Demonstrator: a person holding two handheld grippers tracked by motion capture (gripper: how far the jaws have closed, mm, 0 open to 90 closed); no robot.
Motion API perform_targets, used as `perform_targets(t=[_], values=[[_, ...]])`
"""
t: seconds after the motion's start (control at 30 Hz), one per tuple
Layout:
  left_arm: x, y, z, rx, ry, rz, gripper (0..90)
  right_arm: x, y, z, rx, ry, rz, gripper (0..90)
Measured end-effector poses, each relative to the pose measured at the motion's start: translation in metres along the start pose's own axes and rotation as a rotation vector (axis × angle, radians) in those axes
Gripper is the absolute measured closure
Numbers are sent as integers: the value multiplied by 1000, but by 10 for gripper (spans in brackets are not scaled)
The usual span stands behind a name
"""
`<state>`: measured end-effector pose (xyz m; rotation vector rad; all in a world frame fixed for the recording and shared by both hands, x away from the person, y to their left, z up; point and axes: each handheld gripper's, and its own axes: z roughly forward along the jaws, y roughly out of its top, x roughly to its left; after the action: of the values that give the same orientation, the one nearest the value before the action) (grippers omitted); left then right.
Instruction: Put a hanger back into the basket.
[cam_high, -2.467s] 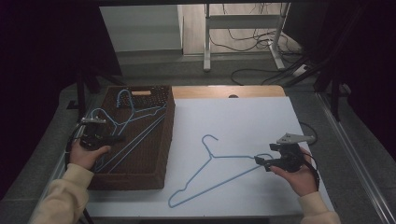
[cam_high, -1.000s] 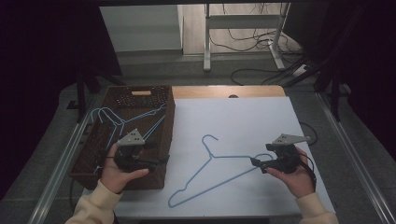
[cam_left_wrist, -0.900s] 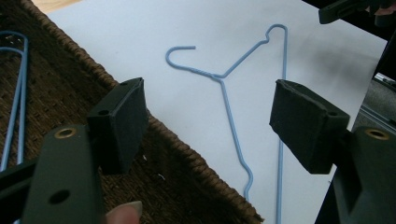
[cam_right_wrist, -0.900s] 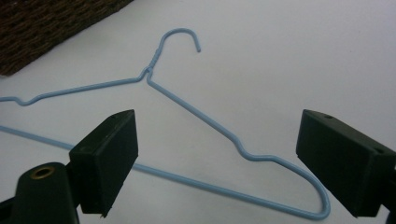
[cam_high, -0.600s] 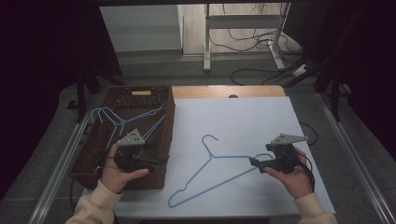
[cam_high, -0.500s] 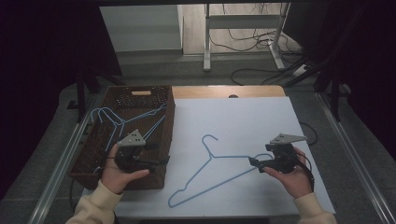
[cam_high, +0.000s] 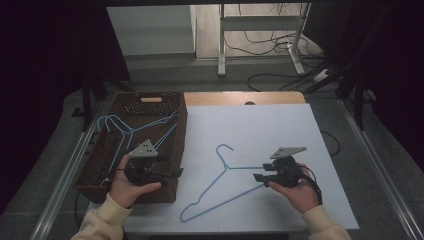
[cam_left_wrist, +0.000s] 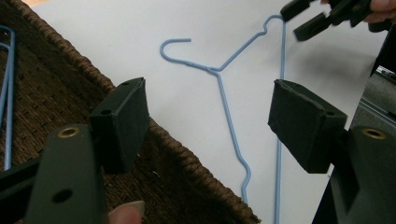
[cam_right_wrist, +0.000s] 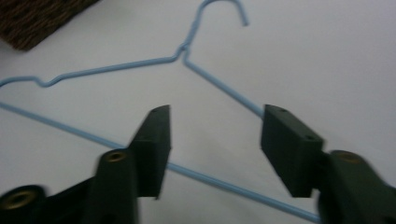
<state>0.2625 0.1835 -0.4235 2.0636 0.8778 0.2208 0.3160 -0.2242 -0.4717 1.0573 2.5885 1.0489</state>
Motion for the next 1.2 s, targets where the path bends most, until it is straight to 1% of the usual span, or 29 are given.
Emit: perform_targets(t=[0.1,0.23,0.3,0.37,0.43,0.53,0.6,0.7,0.83,0.9,0.97,1.03,1.07,1.13,1.2], values=[[-1,0,0,2,-2,3,285,13,6,13,43,41,-31,625],[-3,0,0,1,-4,7,285,30,11,30,97,80,-78,780],[-4,0,0,-1,-4,4,286,38,13,36,118,98,-109,843],[-4,0,0,-1,-4,7,286,44,14,41,135,113,-127,887],[-4,1,1,0,-5,7,287,50,15,47,157,126,-140,896],[-5,1,1,2,-6,10,287,56,15,56,193,132,-158,897],[-4,1,1,2,-5,10,288,58,14,61,219,134,-170,897],[-4,0,0,-1,-4,7,288,59,11,66,254,139,-175,897],[-4,0,0,-3,-3,8,288,60,8,65,264,151,-174,897],[-5,0,0,-3,-3,6,288,58,7,64,267,146,-171,897],[-5,0,0,-2,-4,7,289,55,7,63,273,130,-167,898],[-5,0,0,-3,-4,5,289,49,6,61,274,136,-145,898],[-5,0,0,-3,-4,5,289,46,5,60,274,131,-138,898],[-5,0,-1,-3,-4,7,289,40,4,57,276,111,-127,898],[-5,0,-1,-4,-4,9,289,32,3,52,273,72,-118,897]])
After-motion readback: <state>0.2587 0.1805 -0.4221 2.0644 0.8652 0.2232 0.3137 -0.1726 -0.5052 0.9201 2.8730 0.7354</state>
